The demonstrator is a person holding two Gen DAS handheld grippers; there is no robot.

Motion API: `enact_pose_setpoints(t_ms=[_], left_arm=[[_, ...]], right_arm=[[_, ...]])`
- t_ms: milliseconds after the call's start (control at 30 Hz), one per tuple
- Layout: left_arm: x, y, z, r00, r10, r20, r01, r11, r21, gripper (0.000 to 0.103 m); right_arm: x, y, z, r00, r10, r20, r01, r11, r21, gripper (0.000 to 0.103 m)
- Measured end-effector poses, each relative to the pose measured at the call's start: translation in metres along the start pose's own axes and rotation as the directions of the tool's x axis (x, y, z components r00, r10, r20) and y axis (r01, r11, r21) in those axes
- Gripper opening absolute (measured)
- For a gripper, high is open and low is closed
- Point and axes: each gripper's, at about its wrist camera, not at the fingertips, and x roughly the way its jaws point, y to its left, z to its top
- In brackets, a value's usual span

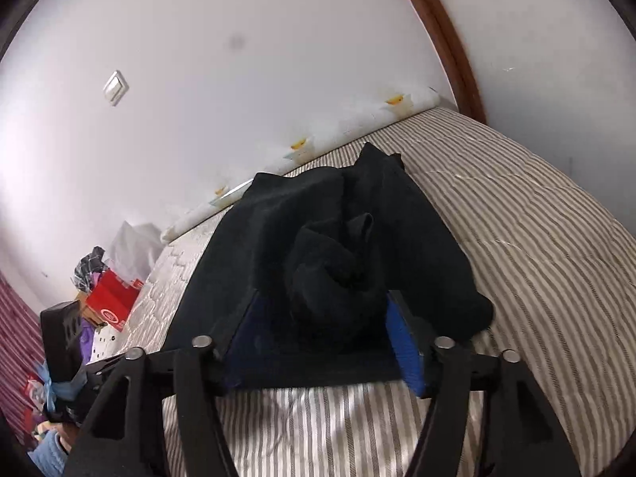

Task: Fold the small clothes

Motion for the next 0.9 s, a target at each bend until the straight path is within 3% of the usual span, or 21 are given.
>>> enact_pose_setpoints(t_ms=[133, 200, 233, 333, 433, 533, 600, 767, 867, 900], left_arm=[[0.012, 0.000, 0.000, 1.000, -0.001, -0.003, 0.000, 1.000, -0.022, 0.070], [0.018, -0.005, 0.006, 1.000, 0.019, 0.015, -0.019, 1.000, -0.018, 0.070], [0.019, -0.006, 0.006, 0.999, 0.026, 0.023, -0.026, 1.000, -0.016, 0.070], [0.024, -0.005, 0.008, 0.998, 0.052, 0.025, -0.052, 0.999, -0.017, 0.071], [0.026, -0.004, 0.008, 0.999, 0.040, 0.019, -0.040, 0.999, -0.022, 0.072], [0.027, -0.011, 0.009, 0.999, 0.024, 0.025, -0.023, 1.000, -0.013, 0.070], [0.027, -0.017, 0.010, 0.999, 0.035, 0.037, -0.035, 0.999, 0.008, 0.070], [0.031, -0.022, 0.019, 0.998, 0.024, 0.057, -0.024, 1.000, -0.008, 0.068], [0.033, -0.024, 0.020, 0.997, 0.013, 0.071, -0.011, 1.000, -0.022, 0.061], [0.034, -0.025, 0.020, 0.998, 0.014, 0.068, -0.012, 1.000, -0.024, 0.054]], right_arm=[[0.039, 0.002, 0.007, 1.000, -0.024, -0.017, 0.025, 0.998, 0.049, 0.064], [0.056, 0.000, 0.015, 1.000, -0.018, -0.022, 0.020, 0.995, 0.097, 0.047], [0.059, 0.002, 0.020, 0.999, -0.030, -0.020, 0.032, 0.994, 0.104, 0.025], [0.035, 0.004, 0.035, 0.997, 0.015, 0.070, -0.017, 0.999, 0.031, 0.019], [0.009, -0.013, 0.035, 0.986, -0.058, 0.154, 0.052, 0.998, 0.041, 0.019], [0.017, -0.041, 0.026, 0.993, -0.085, 0.077, 0.077, 0.992, 0.095, 0.021], [0.018, -0.046, 0.022, 0.994, -0.102, 0.038, 0.098, 0.991, 0.092, 0.026], [-0.012, -0.039, 0.013, 0.962, -0.259, 0.092, 0.257, 0.966, 0.029, 0.060], [-0.006, -0.043, 0.006, 0.963, -0.266, 0.051, 0.264, 0.964, 0.033, 0.061], [-0.004, -0.045, 0.004, 0.965, -0.259, 0.036, 0.258, 0.965, 0.038, 0.061]])
